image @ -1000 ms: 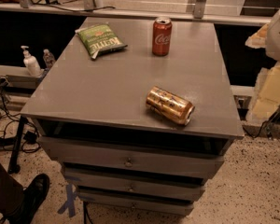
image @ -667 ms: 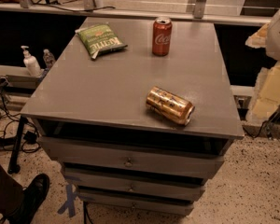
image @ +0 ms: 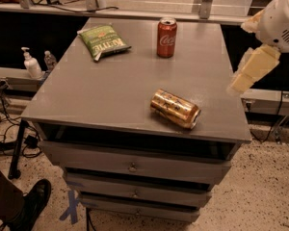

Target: Move coke can near green jalapeno chip bag

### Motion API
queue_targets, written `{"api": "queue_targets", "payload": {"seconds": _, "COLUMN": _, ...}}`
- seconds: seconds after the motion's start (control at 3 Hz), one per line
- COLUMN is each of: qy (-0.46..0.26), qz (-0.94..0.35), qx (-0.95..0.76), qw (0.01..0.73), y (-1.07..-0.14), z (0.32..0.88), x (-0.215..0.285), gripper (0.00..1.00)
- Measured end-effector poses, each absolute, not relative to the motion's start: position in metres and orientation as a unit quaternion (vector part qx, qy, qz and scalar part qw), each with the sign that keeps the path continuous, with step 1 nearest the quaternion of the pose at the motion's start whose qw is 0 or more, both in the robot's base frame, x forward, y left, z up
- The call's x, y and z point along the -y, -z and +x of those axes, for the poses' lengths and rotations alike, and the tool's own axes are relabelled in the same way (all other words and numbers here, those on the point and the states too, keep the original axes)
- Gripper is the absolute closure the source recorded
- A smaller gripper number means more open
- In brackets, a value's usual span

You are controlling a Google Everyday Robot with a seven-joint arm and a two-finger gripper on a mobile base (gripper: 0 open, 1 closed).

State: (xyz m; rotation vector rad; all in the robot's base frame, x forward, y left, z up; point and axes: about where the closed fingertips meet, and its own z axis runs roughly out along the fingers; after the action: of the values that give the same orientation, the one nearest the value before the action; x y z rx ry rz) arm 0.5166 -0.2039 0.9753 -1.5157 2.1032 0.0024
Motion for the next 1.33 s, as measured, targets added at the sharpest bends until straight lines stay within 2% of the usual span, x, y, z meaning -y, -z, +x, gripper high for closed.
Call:
{"api": "queue_targets", "payload": {"seconds": 1.0, "qy": -0.058, "qz": -0.485, "qx": -0.770, "qw": 0.409, "y": -0.953, "z": 0.658, "x": 0.138, "gripper": 0.00}}
{"api": "queue_targets", "payload": {"seconds": 1.33, "qy": -0.058, "qz": -0.485, "qx": -0.770, "qw": 0.409, "y": -0.953, "z": 0.658, "x": 0.138, "gripper": 0.00}}
